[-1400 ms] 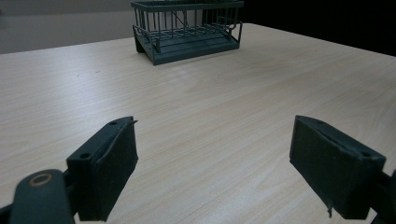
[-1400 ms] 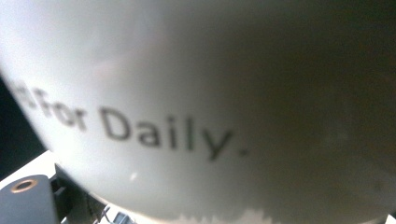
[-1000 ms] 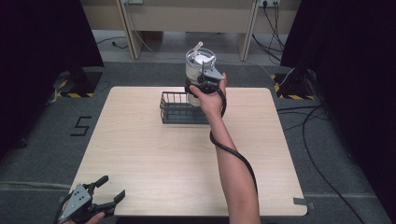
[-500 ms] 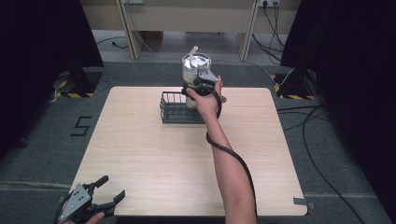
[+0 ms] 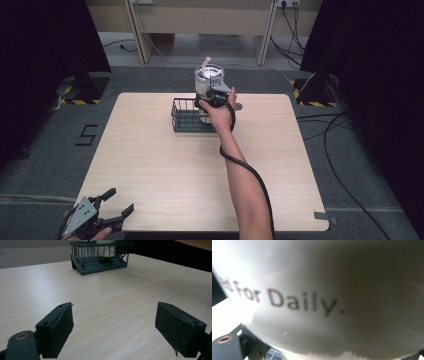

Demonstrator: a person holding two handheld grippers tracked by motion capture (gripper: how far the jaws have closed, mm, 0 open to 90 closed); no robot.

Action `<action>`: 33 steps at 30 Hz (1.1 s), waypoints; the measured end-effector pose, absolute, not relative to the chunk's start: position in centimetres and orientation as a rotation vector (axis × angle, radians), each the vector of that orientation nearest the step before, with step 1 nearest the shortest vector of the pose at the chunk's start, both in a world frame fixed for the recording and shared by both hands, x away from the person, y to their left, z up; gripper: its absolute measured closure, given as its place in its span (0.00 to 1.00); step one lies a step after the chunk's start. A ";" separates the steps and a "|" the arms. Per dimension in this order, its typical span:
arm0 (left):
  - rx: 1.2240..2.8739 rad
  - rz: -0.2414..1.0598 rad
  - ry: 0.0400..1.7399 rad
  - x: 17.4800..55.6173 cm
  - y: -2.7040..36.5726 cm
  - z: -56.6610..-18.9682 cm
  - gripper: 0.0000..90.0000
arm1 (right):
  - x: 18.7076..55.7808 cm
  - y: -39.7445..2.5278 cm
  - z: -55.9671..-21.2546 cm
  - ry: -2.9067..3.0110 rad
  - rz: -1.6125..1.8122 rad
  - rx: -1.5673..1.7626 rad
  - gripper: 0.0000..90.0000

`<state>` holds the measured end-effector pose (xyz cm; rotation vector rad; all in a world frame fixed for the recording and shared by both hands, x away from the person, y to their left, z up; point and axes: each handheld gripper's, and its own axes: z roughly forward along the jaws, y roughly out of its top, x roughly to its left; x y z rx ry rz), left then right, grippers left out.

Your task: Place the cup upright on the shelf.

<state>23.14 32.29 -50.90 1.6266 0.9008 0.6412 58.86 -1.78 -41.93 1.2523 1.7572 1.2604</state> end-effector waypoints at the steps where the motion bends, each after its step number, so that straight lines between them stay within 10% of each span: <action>1: 1.626 0.641 0.901 23.1 32.3 -50.9 0.16 | 58.8 -1.7 -42.0 1.750 1.265 1.247 0.11; 33: 1.632 0.648 0.893 23.1 32.3 -50.8 0.16 | 57.4 -1.9 -42.8 1.735 1.286 1.175 0.02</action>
